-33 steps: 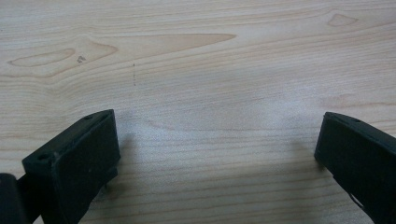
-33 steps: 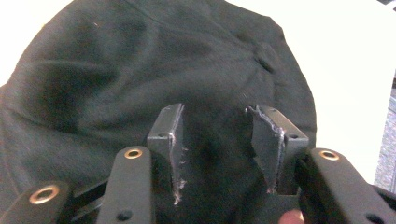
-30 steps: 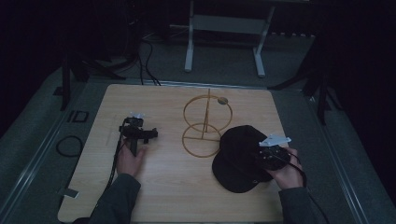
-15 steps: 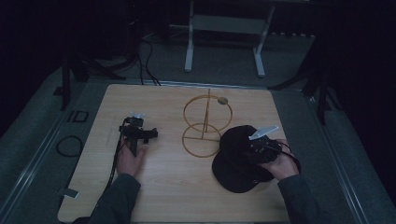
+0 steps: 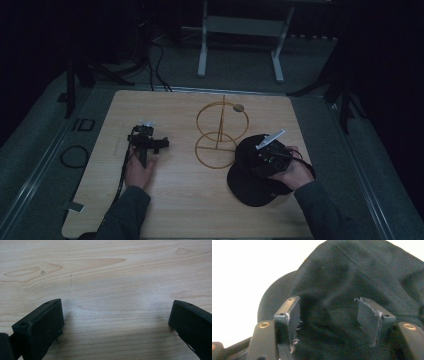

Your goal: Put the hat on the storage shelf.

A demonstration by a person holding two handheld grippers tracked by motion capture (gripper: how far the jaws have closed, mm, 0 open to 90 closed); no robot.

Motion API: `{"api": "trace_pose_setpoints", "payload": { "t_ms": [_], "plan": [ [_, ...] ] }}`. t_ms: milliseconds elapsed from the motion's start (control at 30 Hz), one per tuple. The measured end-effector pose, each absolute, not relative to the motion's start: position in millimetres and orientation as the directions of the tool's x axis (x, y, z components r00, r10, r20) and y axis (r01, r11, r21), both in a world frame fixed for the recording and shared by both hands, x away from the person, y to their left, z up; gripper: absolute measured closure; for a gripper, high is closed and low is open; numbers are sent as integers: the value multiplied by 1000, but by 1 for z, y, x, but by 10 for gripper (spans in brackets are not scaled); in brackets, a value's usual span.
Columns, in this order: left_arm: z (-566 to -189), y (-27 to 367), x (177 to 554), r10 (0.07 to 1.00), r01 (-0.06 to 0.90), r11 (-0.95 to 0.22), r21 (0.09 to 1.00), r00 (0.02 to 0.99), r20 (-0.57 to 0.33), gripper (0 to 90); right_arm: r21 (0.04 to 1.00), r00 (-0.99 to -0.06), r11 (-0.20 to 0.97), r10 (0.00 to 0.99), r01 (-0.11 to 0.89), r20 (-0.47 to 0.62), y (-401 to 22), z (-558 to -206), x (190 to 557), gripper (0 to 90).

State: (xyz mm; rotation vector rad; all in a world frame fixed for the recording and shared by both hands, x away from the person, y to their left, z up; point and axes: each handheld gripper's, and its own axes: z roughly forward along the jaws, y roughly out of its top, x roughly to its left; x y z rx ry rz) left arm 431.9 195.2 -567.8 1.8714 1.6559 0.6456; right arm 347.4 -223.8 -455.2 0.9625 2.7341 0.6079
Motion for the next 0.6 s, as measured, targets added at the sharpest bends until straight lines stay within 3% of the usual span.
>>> {"api": "trace_pose_setpoints", "payload": {
  "t_ms": [433, 600],
  "plan": [
    [-568, 195, 432, 992, 726, -86, 682, 124, -6, 0, 314, -795, 753, 607, 579, 10, -203, -469, 343, 304],
    [-568, 195, 432, 992, 726, -86, 682, 123, -7, 0, 280, -766, 723, 638, 632, 79, -203, -485, 346, 380]
  ]
}}
